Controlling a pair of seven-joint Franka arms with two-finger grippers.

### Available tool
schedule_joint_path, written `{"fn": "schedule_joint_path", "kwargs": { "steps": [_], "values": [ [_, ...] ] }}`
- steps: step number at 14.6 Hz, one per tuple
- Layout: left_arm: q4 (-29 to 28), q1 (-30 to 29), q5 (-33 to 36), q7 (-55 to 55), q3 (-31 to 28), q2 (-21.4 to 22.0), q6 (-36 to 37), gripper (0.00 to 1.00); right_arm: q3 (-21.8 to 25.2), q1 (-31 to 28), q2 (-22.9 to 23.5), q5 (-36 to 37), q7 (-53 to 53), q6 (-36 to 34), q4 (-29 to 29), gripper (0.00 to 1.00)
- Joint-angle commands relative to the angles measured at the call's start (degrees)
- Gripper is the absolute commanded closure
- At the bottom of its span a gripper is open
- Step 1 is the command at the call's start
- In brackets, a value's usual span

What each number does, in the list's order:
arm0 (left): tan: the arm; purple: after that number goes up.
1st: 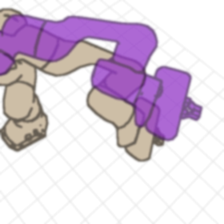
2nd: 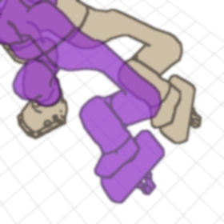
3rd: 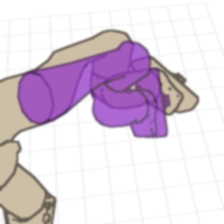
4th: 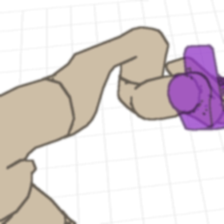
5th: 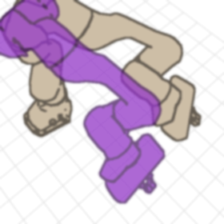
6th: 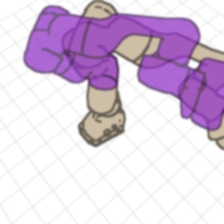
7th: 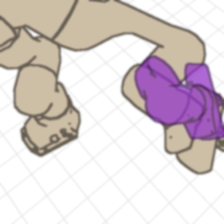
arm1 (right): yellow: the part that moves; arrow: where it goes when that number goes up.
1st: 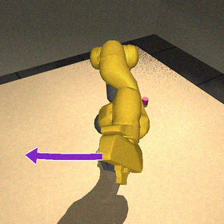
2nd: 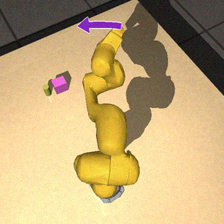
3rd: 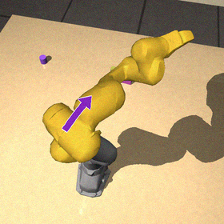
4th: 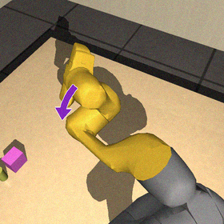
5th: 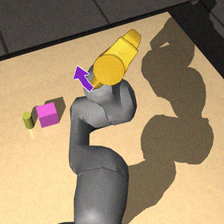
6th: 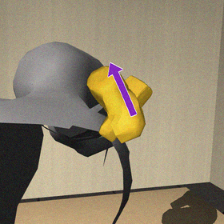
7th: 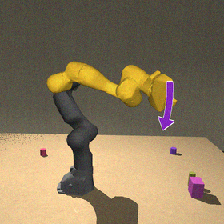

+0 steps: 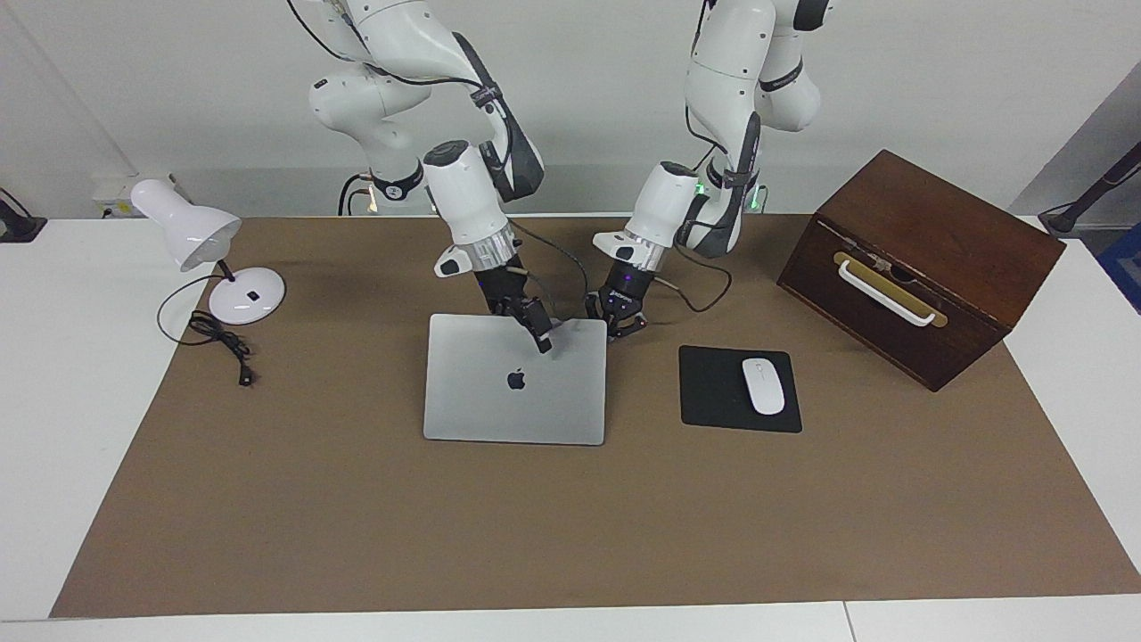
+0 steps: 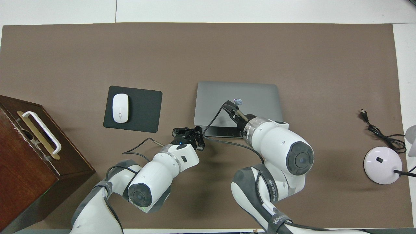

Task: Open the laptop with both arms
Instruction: 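Hook the right gripper under the laptop lid's near edge and lift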

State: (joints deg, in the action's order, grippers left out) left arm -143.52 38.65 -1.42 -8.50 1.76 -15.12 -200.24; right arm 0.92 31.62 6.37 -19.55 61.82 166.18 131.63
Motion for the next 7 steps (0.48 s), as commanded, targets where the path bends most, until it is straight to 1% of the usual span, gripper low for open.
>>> {"fn": "schedule_joint_path", "kwargs": {
  "steps": [1, 4, 7],
  "values": [
    [0.88, -0.06, 0.62, 0.50, 0.00, -1.67, -0.50, 1.00, -0.04, -2.34, 1.46, 1.26, -3.28, -4.18, -3.92, 0.00],
    [0.96, -0.06, 0.62, 0.50, 0.00, -1.67, -0.50, 1.00, -0.04, -4.01, 1.37, 4.69, -3.46, -8.58, -5.94, 0.00],
    [0.96, -0.06, 0.62, 0.50, 0.09, -1.67, -0.50, 1.00, -0.13, -5.42, 1.37, 6.54, -4.77, -12.00, -7.79, 0.00]
  ]
}}
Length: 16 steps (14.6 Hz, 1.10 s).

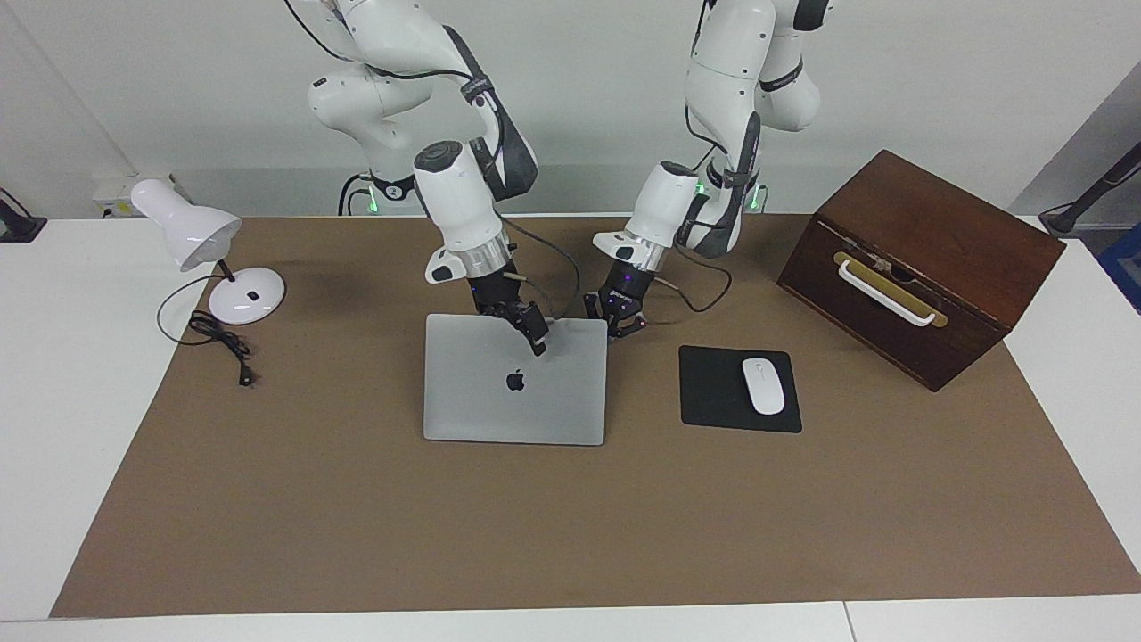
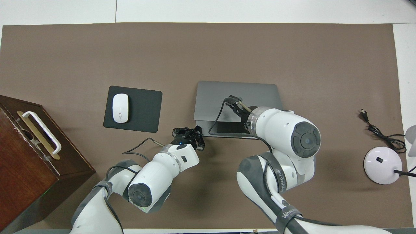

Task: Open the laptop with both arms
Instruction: 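Push the laptop lid up and away with the right gripper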

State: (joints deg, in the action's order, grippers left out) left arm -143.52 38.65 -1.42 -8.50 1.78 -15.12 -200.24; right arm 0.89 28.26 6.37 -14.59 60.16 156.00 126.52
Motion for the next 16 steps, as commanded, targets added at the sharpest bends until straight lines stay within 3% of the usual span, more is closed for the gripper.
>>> {"fn": "schedule_joint_path", "kwargs": {
  "steps": [1, 7, 16],
  "values": [
    [0.96, -0.06, 0.62, 0.50, 0.07, -1.67, -0.59, 1.00, -0.10, -2.59, 1.36, 1.67, -4.16, -3.32, -3.37, 0.00],
    [0.96, -0.06, 0.62, 0.50, 0.07, -1.67, -0.59, 1.00, -0.19, -4.79, 1.18, 6.94, -9.53, -11.40, -6.27, 0.00],
    [0.96, -0.06, 0.54, 0.42, 0.07, -1.67, -0.50, 1.00, -0.19, -7.95, 1.18, 7.12, -14.27, -22.39, -13.92, 0.00]
  ]
}}
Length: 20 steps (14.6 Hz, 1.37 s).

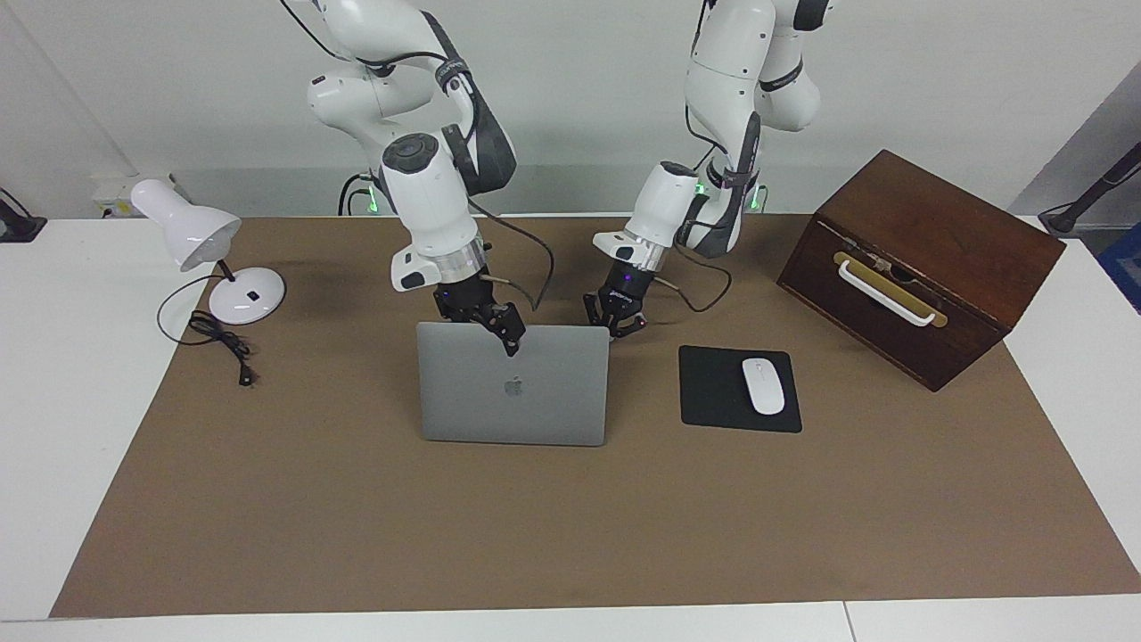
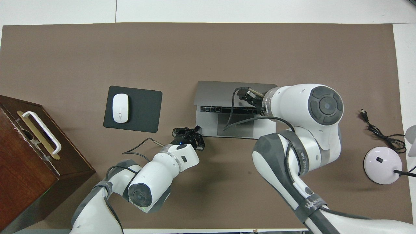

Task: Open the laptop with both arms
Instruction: 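Push the laptop lid up and away with the right gripper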

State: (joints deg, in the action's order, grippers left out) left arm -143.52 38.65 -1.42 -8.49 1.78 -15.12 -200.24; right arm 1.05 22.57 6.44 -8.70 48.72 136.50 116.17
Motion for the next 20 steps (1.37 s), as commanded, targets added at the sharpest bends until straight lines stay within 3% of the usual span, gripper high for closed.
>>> {"fn": "schedule_joint_path", "kwargs": {
  "steps": [1, 20],
  "values": [
    [1.05, -0.06, 0.54, 0.40, 0.07, -1.67, -0.59, 1.00, -0.44, -2.97, 1.21, 1.23, -3.97, -4.30, -4.63, 0.00],
    [1.40, 0.03, 0.19, 0.40, 0.07, -1.93, -0.50, 1.00, -0.35, -7.28, 3.23, 4.31, -12.94, -12.75, -13.78, 0.00]
  ]
}}
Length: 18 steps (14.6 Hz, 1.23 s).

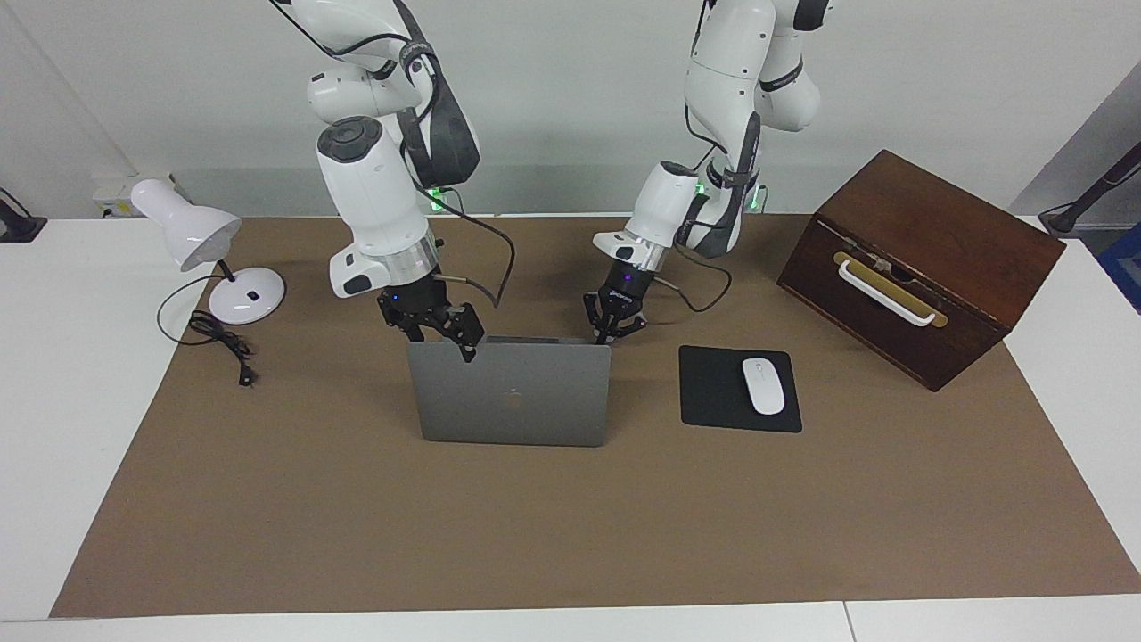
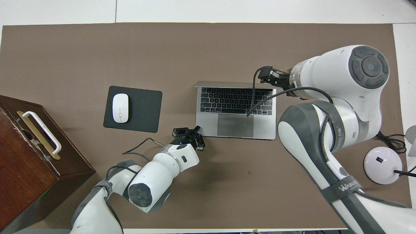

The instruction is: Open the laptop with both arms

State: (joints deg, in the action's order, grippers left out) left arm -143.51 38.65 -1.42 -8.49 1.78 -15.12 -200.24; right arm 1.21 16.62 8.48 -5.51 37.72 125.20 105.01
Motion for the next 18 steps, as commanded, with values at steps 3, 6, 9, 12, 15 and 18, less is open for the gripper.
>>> {"fn": "schedule_joint_path", "kwargs": {
  "steps": [3, 6, 9, 12, 15, 18],
  "values": [
    [1.39, 0.03, 0.19, 0.31, 0.07, -2.01, -0.59, 1.00, -0.50, -1.50, 1.89, 1.20, -2.82, -1.89, -3.58, 0.00],
    [1.39, 0.03, 0.10, 0.31, 0.07, -1.93, -0.50, 1.00, -0.50, -2.29, 2.33, 1.55, -4.23, -2.42, -4.72, 0.00],
    [1.39, 0.03, 0.10, 0.31, 0.07, -1.93, -0.50, 1.00, -0.50, -2.82, 2.68, 1.55, -4.85, -2.86, -5.51, 0.00],
    [1.39, 0.03, 0.10, 0.23, 0.07, -2.02, -0.50, 1.00, -0.59, -2.48, 2.94, 1.64, -4.94, -3.12, -5.78, 0.00],
    [1.39, 0.03, 0.10, 0.14, 0.07, -2.01, -0.59, 1.00, -0.59, -2.91, 3.12, 1.73, -5.11, -3.30, -6.39, 0.00],
    [1.39, 0.03, 0.01, 0.05, 0.07, -1.93, -0.59, 1.00, -0.59, -3.78, 4.17, 1.73, -6.51, -4.08, -8.32, 0.00]
  ]
}}
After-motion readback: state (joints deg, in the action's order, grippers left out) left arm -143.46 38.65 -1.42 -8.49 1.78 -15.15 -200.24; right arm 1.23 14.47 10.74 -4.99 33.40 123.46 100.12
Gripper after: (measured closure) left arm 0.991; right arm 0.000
